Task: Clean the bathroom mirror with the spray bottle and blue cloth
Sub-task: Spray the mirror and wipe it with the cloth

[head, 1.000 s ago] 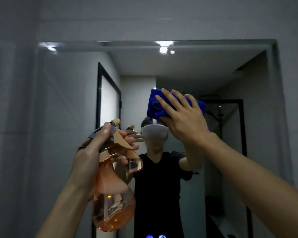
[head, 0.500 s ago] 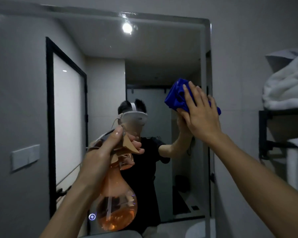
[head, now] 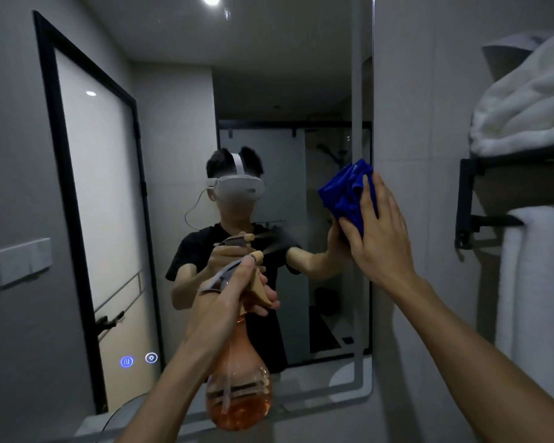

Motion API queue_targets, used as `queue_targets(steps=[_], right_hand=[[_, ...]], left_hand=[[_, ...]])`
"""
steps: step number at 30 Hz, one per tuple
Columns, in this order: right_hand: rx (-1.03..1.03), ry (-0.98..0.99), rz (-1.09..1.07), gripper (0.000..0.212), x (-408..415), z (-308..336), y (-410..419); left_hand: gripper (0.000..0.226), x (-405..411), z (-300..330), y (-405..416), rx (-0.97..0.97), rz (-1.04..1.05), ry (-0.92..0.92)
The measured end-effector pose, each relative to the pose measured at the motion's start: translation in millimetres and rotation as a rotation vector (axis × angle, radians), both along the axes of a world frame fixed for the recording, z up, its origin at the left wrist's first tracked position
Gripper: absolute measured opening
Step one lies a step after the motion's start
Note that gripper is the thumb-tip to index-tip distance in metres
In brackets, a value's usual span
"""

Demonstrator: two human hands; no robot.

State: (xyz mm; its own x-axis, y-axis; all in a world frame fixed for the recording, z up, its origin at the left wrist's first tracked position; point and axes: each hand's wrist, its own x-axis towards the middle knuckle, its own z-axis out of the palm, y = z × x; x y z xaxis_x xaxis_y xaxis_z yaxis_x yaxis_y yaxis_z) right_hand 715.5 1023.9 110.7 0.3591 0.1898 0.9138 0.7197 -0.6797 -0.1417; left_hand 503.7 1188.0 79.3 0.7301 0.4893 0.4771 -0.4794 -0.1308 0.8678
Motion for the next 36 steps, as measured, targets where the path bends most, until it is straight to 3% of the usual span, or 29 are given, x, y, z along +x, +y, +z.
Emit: queue_targets(steps=[8, 15, 20, 24, 28, 33, 36], right_hand=[[0.043, -0.01, 0.052, 0.069, 4, -10, 4], [0.176, -0.09, -0.125, 0.067, -18, 25, 56], [-0.066, -0.32, -0.014, 0.068, -52, -28, 97], [-0.3, -0.474, 0.011, 0.065, -26, -106, 65], [-0.102, -0.308, -0.06, 0.067, 4, -97, 26], [0.336, -0.089, -0.127, 0.061, 2, 19, 41], [0.363, -0.112, -0.196, 0.063, -19, 53, 73]], left_hand=[[0.04, -4, -14, 5, -0.044, -0.023, -0.029], [0.04, -23, 4, 10, -0.068, -0.047, -0.115], [0.036, -32, 17, 6, -0.122, -0.099, -0.16], [0.037, -39, 18, 8, -0.169, -0.107, -0.149], [0.039, -45, 16, 13, -0.154, -0.088, -0.117], [0.04, -53, 13, 16, -0.096, -0.062, -0.129], [0.041, -55, 13, 20, -0.057, -0.026, -0.135]])
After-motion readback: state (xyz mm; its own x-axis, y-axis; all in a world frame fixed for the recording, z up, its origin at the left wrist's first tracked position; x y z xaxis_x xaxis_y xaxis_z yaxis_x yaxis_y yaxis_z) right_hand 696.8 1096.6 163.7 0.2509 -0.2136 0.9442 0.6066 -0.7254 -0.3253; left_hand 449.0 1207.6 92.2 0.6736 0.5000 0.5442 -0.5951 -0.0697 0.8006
